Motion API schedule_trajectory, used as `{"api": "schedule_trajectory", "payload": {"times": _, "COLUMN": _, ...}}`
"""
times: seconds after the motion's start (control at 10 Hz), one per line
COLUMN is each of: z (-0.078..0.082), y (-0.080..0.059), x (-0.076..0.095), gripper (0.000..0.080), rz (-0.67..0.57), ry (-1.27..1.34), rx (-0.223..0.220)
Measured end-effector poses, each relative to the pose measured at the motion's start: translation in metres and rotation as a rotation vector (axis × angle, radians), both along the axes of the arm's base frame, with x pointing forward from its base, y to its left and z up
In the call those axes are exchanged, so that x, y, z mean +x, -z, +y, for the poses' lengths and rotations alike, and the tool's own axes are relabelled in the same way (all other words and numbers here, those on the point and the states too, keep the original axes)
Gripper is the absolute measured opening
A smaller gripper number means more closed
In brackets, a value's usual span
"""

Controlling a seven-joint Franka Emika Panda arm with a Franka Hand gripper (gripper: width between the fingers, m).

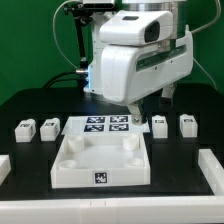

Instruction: Assemble one leg

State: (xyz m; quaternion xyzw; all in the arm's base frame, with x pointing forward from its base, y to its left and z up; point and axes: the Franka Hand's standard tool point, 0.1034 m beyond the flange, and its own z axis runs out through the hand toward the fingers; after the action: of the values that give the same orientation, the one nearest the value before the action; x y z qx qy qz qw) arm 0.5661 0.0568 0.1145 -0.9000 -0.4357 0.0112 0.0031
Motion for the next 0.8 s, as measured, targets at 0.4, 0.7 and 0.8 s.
{"api": "schedule_trajectory", "payload": {"times": 0.4, "z": 0.0000, "y": 0.0010, "x": -0.0004, "gripper": 0.0650, "rz": 0.002, "ry": 0.000, "rx": 0.000}}
{"api": "schedule_trajectory", "payload": {"times": 0.7, "z": 0.0000, "y": 0.0015, "x": -0.0006, "gripper": 0.0650, "rz": 0.003, "ry": 0.000, "rx": 0.000}}
{"api": "schedule_trajectory", "payload": {"times": 0.8, "z": 0.0000, "y": 0.0017, "x": -0.0006, "gripper": 0.0650, "rz": 0.003, "ry": 0.000, "rx": 0.000}}
